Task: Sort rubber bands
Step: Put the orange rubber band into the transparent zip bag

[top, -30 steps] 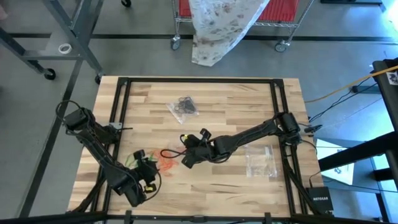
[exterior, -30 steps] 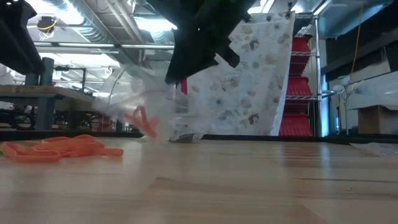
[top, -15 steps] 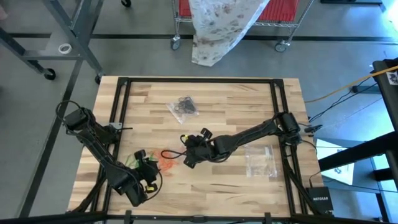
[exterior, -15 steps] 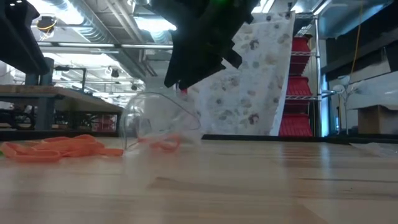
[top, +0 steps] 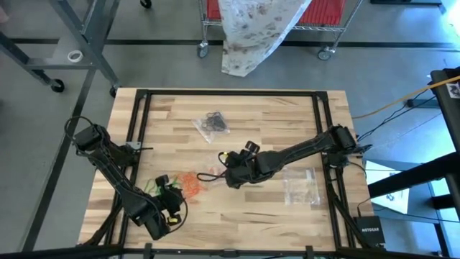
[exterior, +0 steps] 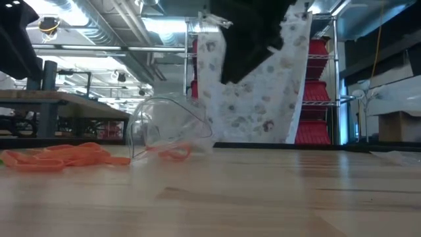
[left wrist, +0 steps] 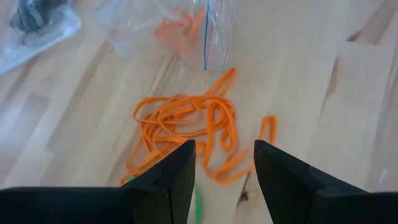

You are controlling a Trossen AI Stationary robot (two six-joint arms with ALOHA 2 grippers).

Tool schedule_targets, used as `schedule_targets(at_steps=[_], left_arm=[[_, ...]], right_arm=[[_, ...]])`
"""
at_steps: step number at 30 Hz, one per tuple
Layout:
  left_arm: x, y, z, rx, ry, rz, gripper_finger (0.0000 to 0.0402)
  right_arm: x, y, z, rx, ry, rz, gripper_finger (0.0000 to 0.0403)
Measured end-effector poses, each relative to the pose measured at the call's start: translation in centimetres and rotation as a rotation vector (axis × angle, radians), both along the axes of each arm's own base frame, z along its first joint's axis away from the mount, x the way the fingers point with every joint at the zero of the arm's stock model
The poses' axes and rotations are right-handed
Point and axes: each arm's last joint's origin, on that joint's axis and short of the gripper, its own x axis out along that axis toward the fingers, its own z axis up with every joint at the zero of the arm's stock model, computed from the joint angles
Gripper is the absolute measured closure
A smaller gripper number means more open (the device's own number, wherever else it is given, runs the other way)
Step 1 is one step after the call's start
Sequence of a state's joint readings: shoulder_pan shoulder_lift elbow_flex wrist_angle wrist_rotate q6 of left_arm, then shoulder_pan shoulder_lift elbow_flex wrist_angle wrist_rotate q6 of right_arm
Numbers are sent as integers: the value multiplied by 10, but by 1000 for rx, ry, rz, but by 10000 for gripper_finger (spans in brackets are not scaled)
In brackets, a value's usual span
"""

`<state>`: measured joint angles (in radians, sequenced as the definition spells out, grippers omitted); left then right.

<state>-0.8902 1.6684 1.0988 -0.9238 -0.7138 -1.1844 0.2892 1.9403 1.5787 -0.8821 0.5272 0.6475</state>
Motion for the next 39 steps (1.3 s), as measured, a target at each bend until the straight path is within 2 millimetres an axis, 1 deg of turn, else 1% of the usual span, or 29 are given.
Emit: schedule_targets(at_steps=[3, 6, 9, 14, 17, 20, 22, 24, 29, 36, 39], left_arm=[[1, -1, 0, -19, -11, 6, 247], [4, -6, 1, -85, -2, -28, 247], [8, -14, 2, -140, 8, -114, 247], [11, -19, 4, -184, -22, -138, 247], [13, -16, 4, -162, -20, -143, 247], [18, -14, 5, -190, -42, -106, 247], [23, -14, 6, -201, -65, -110, 247], [25, -12, 6, -181, -62, -130, 247], [29, -4, 5, -145, -35, -118, 247], [32, 0, 5, -148, -49, -87, 247], [35, 3, 6, -141, -53, -80, 247]], right_arm=[[-7, 3, -1, -23, 53, 7, 216], [-7, 4, -1, -22, 57, 13, 216], [-7, 4, -1, -26, 58, 14, 216], [-7, 3, -1, -34, 65, 30, 216], [-6, 3, -1, -30, 63, 31, 216], [-5, 3, -1, -35, 50, 28, 216], [-3, 3, 0, -57, 21, 16, 216], [-3, 3, 1, -65, 8, 5, 216], [-1, 3, 1, -52, -17, -5, 216], [3, 5, -6, -25, -35, -27, 216], [5, 11, -8, -18, -69, -34, 216]])
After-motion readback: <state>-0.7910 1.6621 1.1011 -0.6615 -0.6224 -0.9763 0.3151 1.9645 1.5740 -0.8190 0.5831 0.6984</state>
